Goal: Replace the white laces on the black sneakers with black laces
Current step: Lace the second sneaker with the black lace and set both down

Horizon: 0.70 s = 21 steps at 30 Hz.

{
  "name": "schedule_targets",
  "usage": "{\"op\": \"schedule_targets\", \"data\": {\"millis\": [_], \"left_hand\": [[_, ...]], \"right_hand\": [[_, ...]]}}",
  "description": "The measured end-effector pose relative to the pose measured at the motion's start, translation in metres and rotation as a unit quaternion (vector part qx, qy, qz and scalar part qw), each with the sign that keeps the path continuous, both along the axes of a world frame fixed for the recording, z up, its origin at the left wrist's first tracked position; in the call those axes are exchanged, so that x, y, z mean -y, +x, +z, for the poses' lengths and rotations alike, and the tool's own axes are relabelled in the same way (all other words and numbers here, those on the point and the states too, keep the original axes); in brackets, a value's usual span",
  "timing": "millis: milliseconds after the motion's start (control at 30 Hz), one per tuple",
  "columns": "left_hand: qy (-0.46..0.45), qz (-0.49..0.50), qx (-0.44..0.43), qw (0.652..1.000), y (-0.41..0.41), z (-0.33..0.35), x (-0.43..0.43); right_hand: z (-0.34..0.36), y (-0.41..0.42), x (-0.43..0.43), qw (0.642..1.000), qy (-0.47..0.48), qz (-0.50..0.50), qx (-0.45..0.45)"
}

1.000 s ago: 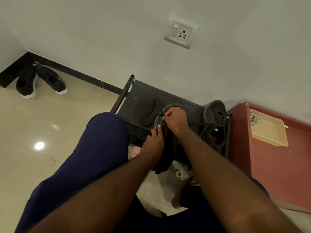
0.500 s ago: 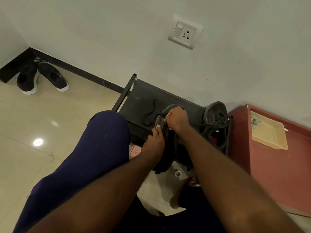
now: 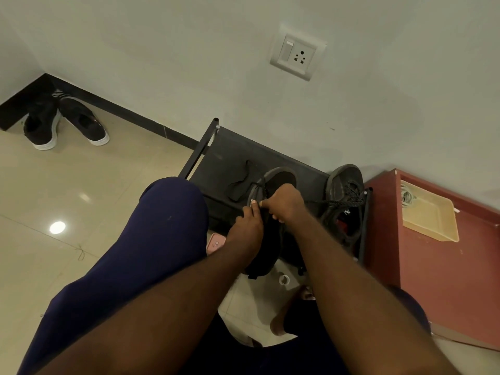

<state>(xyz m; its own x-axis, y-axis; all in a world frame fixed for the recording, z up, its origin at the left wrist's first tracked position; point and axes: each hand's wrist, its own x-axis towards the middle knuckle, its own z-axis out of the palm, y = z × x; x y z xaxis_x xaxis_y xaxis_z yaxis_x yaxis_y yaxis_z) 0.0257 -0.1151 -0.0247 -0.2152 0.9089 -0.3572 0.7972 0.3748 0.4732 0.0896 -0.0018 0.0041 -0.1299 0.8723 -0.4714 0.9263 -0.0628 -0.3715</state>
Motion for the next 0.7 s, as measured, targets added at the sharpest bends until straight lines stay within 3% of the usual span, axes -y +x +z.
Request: {"op": "schedule_targets", "data": {"millis": [333,467,700], "left_hand": [[0.012,0.003,0.013,1.000,-0.003,-0.003,0.000],[0.011,0.000,0.016,1.000,-0.002,-0.003,0.002],[0.001,0.006,0.022,1.000,-0.001,-0.003,0.000]], "right_hand": [[-0.005,-0.003,0.019,0.997,0.041,-0.052,-0.032],[-0.004,-0.010,0.027,0.995,0.079,-0.065,0.001],[0.001,-0.007,0.019,0.999,0.037,-0.023,-0.024]]}}
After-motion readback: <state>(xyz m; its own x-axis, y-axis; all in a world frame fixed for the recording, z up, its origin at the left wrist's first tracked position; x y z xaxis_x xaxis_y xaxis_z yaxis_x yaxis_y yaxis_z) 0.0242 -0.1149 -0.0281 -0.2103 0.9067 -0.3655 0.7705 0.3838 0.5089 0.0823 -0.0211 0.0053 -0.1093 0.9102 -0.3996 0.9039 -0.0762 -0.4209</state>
